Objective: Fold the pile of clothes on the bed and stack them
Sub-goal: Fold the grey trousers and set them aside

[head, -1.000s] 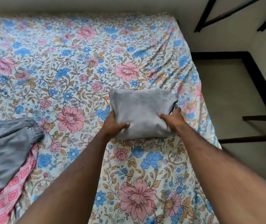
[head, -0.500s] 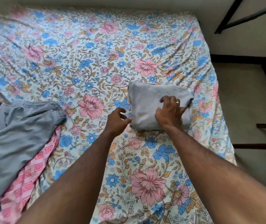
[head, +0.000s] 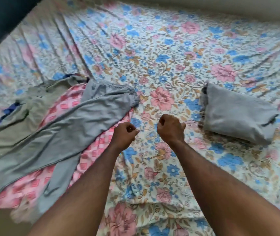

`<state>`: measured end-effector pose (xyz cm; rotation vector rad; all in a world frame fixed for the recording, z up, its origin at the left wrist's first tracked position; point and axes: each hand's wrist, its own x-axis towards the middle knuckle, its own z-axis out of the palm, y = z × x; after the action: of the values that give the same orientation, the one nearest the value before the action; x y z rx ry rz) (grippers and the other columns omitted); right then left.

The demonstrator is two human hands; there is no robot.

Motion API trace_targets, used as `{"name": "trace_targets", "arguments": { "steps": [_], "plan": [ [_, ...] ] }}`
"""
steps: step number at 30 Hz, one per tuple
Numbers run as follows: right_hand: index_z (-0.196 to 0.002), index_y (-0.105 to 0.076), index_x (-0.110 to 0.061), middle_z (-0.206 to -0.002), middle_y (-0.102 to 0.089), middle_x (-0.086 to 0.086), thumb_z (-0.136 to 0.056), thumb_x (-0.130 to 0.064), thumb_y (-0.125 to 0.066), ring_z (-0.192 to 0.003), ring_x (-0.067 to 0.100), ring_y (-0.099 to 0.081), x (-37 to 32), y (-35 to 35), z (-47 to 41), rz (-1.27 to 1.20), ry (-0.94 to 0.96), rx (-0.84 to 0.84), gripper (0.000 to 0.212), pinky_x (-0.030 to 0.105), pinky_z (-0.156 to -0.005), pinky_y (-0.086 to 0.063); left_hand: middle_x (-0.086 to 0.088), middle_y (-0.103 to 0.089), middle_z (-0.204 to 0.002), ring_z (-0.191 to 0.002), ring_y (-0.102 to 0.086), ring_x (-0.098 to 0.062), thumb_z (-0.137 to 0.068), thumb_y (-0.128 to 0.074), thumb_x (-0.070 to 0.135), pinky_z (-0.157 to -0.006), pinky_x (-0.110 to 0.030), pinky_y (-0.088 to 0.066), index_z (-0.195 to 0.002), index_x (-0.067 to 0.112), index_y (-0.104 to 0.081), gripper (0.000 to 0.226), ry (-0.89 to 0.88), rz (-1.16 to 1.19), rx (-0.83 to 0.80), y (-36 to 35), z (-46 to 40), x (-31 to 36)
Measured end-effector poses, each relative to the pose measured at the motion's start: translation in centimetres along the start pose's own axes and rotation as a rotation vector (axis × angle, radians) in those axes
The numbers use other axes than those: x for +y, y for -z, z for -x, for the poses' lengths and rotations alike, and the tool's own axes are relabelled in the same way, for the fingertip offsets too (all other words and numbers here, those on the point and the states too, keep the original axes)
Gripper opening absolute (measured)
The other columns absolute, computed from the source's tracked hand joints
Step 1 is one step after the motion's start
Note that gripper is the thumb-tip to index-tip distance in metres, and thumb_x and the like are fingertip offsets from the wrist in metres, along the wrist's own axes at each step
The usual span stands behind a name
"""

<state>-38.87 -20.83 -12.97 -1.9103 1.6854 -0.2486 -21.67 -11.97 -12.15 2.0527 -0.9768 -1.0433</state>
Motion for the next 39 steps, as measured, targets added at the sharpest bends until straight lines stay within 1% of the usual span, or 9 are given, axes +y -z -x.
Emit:
{"name": "trace_targets", "arguments": {
  "steps": [7, 11, 16, 20, 25, 27, 32, 35, 39],
  "plan": [
    [-0.092, -0.066, -0.023, -0.086, -0.066, -0.006, -0.092, -0.022, -0.062, -0.082, 0.02, -0.057, -6.6, -4.7, 2.3, -0.01, 0.01, -0.116, 0.005, 0.043, -0.096, -0.036, -0.017, -0.072, -0.081, -0.073, -0.071, -0.032, -0.089, -0.074, 0.007, -0.051, -0.025, -0.051, -0.084, 0.003, -0.068, 0.009, 0.141, 0.037, 0.129, 9.0, -1.2, -6.5],
    [-0.096, -0.07, -0.018, -0.093, -0.072, 0.002, -0.092, -0.02, -0.066, -0.083, 0.021, -0.065, -9.4, -6.5, 0.9, -0.114, -0.029, -0.184, 0.006, 0.039, -0.087, -0.055, -0.012, -0.073, -0.078, -0.069, -0.071, -0.027, -0.087, -0.076, 0.009, -0.062, -0.032, -0.052, -0.084, 0.004, -0.07, 0.009, 0.143, 0.048, 0.111, 11.9, -2.8, -7.8],
    [-0.128, -0.054, -0.012, -0.114, -0.069, 0.012, -0.09, -0.022, -0.073, -0.095, 0.029, -0.07, -13.2, -10.1, -2.6, -0.409, -0.25, -0.331, 0.043, 0.047, -0.087, -0.059, -0.004, -0.068, -0.07, -0.063, -0.066, -0.022, -0.087, -0.076, 0.011, -0.068, -0.037, -0.057, -0.076, 0.015, -0.067, 0.015, 0.16, 0.047, 0.085, 15.2, -5.4, -9.1],
    [-0.137, -0.052, -0.016, -0.103, -0.062, 0.012, -0.095, -0.012, -0.067, -0.077, 0.023, -0.06, -15.6, -12.9, -4.7, -0.718, -0.428, -0.463, 0.044, 0.033, -0.062, -0.048, -0.003, -0.064, -0.069, -0.06, -0.061, -0.018, -0.088, -0.075, 0.011, -0.058, -0.027, -0.049, -0.076, 0.017, -0.062, 0.019, 0.152, 0.064, 0.042, 16.5, -7.4, -9.5],
    [-0.119, -0.067, -0.015, -0.105, -0.073, 0.011, -0.072, -0.023, -0.078, -0.09, 0.029, -0.072, -16.7, -16.6, -7.8, -0.862, -0.683, -0.206, 0.049, 0.045, -0.078, -0.062, -0.001, -0.07, -0.081, -0.074, -0.064, -0.014, -0.085, -0.078, 0.018, -0.072, -0.029, -0.053, -0.085, 0.014, -0.069, 0.01, 0.098, 0.071, -0.001, 16.5, -8.0, -9.7],
    [-0.097, -0.068, -0.012, -0.1, -0.073, 0.013, -0.082, -0.008, -0.077, -0.088, 0.032, -0.073, -17.0, -16.2, -8.0, -1.005, -0.782, -0.062, 0.018, 0.048, -0.082, -0.063, 0.001, -0.07, -0.087, -0.08, -0.064, -0.011, -0.085, -0.079, 0.022, -0.075, -0.025, -0.052, -0.093, 0.013, -0.07, 0.015, 0.107, 0.086, -0.038, 16.5, -7.5, -9.5],
    [-0.093, -0.073, -0.001, -0.093, -0.075, 0.016, -0.089, 0.011, -0.064, -0.081, 0.028, -0.074, -19.3, -12.6, -6.6, -1.426, -0.796, 0.053, 0.016, 0.041, -0.076, -0.064, 0.001, -0.069, -0.095, -0.091, -0.065, -0.012, -0.089, -0.076, 0.029, -0.081, -0.028, -0.056, -0.101, 0.015, -0.069, 0.02, 0.099, 0.113, -0.08, 17.1, -6.0, -8.3],
    [-0.092, -0.063, -0.002, -0.079, -0.063, 0.01, -0.087, 0.009, -0.058, -0.068, 0.021, -0.063, -21.2, -9.7, -4.2, -1.68, -0.728, -0.048, 0.013, 0.032, -0.061, -0.059, 0.001, -0.066, -0.103, -0.096, -0.063, -0.012, -0.093, -0.07, 0.031, -0.077, -0.025, -0.052, -0.106, 0.018, -0.065, 0.019, 0.071, 0.175, -0.02, 17.9, -4.7, -6.4],
    [-0.117, -0.054, -0.001, -0.104, -0.061, 0.017, -0.08, 0.001, -0.057, -0.081, 0.023, -0.064, -21.9, -6.8, 1.8, -1.769, -0.58, -0.395, 0.037, 0.029, -0.071, -0.055, 0.0, -0.064, -0.117, -0.099, -0.062, -0.008, -0.089, -0.067, 0.049, -0.076, -0.027, -0.054, -0.121, 0.019, -0.057, 0.044, 0.147, 0.413, 0.0, 19.2, -0.4, -2.5]
  ]
}}
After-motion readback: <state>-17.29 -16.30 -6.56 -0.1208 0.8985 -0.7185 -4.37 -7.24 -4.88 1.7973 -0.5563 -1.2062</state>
